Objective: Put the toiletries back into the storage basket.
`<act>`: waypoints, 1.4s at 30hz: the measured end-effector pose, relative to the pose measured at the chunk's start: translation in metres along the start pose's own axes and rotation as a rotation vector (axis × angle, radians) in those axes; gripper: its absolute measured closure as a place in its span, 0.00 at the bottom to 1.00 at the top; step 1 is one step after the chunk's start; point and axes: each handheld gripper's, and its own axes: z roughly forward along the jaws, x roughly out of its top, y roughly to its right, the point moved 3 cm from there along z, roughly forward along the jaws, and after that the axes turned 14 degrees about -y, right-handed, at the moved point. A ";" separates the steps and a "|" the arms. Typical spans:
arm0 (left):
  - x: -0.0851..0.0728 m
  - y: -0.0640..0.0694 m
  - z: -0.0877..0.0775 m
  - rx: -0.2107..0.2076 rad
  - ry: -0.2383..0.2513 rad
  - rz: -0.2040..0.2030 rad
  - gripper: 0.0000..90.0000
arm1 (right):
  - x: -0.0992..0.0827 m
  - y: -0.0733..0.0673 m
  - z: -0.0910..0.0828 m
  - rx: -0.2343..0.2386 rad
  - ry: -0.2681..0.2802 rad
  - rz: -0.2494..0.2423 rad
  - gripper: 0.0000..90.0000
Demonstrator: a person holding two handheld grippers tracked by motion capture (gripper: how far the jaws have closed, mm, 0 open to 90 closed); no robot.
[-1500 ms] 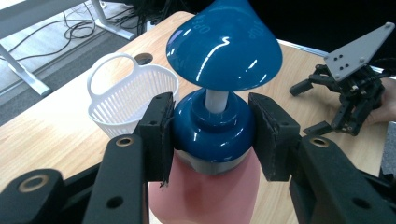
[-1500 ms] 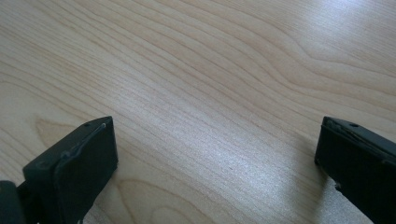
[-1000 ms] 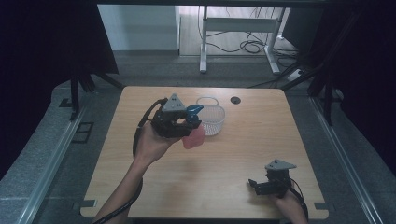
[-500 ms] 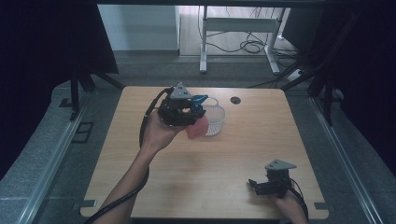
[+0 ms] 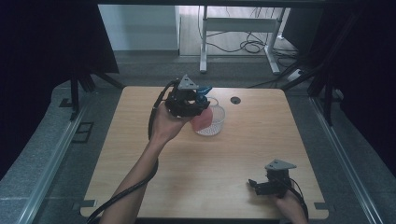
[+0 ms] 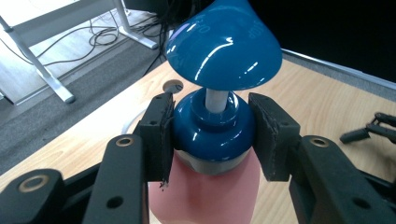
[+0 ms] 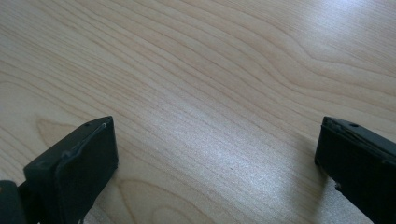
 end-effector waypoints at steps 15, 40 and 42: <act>0.027 -0.006 0.019 0.044 0.003 -0.006 0.59 | 0.000 0.000 0.000 0.003 0.000 0.000 0.00; 0.040 -0.020 0.066 0.108 0.001 -0.072 0.59 | 0.000 -0.001 0.000 0.006 -0.001 -0.007 0.00; 0.039 -0.020 0.069 0.113 -0.004 -0.076 0.59 | 0.000 -0.001 0.000 0.005 -0.002 -0.008 0.00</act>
